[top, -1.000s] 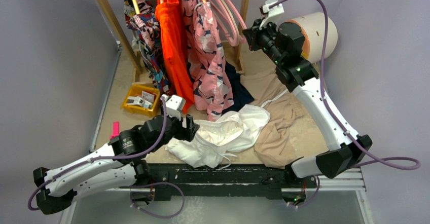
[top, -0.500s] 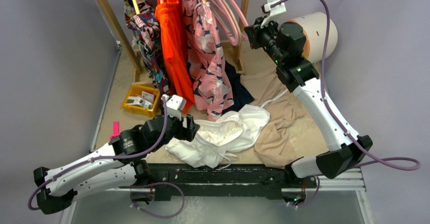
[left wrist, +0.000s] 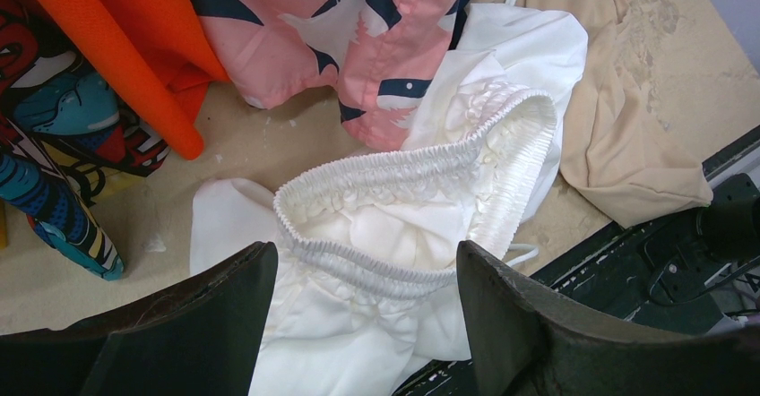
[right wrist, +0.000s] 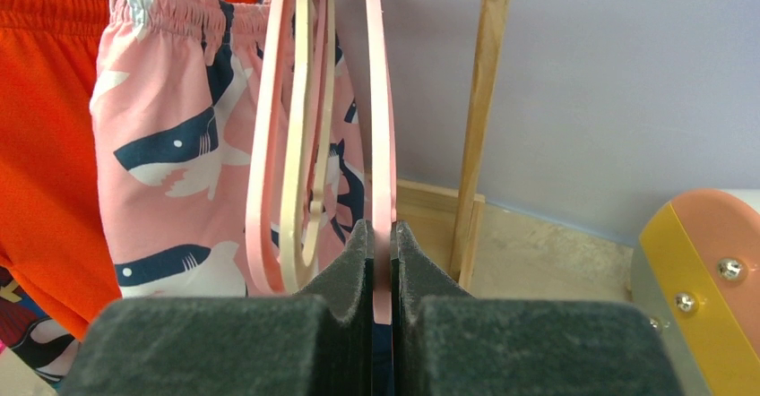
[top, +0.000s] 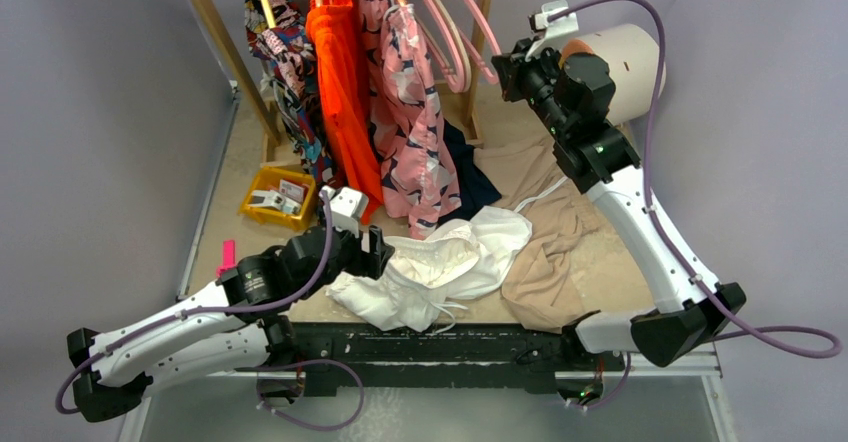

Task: Place the shorts on the hanger
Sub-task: Pick up the hanger from the clothesline.

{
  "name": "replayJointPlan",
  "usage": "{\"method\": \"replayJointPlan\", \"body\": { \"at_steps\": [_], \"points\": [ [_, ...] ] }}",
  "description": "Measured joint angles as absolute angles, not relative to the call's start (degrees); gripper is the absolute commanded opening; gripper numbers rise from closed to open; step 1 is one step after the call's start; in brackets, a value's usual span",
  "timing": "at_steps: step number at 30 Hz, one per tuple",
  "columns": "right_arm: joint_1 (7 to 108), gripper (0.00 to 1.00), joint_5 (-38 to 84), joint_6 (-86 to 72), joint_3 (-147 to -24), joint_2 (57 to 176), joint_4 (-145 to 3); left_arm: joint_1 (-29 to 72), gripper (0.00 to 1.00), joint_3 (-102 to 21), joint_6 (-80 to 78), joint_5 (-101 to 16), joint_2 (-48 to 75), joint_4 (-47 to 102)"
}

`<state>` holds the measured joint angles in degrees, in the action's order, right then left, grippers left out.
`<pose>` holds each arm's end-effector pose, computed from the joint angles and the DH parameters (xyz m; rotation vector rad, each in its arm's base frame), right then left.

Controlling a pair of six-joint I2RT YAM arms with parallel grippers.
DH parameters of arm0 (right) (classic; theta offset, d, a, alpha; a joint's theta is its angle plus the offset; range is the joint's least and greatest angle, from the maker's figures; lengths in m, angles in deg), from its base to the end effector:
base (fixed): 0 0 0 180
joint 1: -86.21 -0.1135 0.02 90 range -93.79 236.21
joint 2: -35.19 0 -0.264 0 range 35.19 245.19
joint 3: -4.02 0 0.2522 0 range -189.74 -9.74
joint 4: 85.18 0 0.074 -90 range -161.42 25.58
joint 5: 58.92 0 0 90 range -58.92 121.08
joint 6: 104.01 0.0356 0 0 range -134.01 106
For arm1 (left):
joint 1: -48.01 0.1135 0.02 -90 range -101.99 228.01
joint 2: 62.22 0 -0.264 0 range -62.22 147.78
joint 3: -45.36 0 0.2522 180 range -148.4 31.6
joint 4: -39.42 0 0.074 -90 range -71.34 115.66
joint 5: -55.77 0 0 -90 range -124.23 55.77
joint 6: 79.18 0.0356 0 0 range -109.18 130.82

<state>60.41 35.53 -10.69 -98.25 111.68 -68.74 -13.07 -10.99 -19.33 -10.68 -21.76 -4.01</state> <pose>0.2654 0.1252 0.4977 -0.2125 1.4021 0.3662 0.0880 -0.1299 0.3046 0.2958 2.0374 -0.5873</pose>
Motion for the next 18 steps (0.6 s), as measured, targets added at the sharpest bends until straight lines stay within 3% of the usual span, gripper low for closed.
{"method": "replayJointPlan", "body": {
  "at_steps": [13, 18],
  "points": [
    [60.41, 0.0, 36.32, -9.91, -95.3, 109.95, -69.11, -13.07, 0.72, -10.99, -19.33, -10.68, -21.45, -3.99],
    [60.41, 0.39, 35.79, -9.54, -95.73, 109.64, -67.47, -13.07, 0.72, -10.99, -19.33, -10.7, -21.43, -3.99]
  ]
}}
